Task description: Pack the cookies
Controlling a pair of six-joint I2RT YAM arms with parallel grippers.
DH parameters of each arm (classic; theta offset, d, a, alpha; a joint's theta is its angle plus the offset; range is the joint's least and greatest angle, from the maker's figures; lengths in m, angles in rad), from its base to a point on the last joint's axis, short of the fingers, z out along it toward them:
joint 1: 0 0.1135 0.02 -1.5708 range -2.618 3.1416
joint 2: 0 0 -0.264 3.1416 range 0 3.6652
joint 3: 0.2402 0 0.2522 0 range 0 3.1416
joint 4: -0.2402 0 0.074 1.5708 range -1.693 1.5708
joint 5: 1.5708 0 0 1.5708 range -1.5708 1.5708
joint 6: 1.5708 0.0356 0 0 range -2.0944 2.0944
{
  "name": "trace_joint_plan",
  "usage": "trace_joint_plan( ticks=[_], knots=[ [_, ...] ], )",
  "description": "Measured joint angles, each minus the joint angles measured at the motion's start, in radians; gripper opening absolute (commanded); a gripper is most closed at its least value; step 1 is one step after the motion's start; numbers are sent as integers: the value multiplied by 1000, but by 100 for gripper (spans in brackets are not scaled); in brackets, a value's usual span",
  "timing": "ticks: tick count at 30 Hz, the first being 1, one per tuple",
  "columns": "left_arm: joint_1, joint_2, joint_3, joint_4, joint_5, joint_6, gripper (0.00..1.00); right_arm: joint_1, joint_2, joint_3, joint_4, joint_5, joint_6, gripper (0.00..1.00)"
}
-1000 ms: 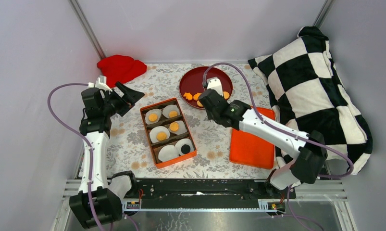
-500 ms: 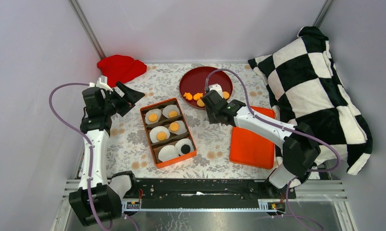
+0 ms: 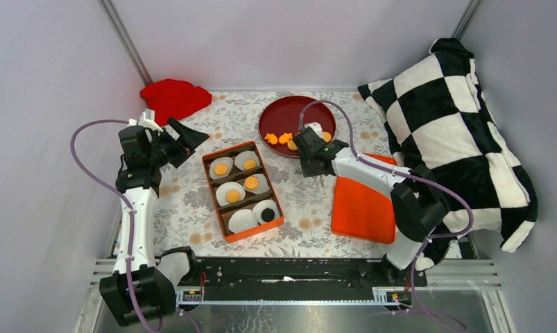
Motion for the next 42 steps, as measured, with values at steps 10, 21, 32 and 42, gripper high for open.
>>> trace_joint_plan(
  ticks=[10, 21, 32, 42],
  knots=[
    [0, 0, 0, 0, 0, 0, 92, -75, 85, 110, 2, -43, -16, 49],
    [0, 0, -4, 0, 0, 0, 92, -77, 184, 202, -10, -92, -33, 34],
    [0, -2, -5, -1, 0, 0, 92, -77, 172, 240, -47, -86, -36, 7],
    [0, -3, -5, 0, 0, -1, 92, -77, -121, 230, -69, -109, -38, 2]
  ],
)
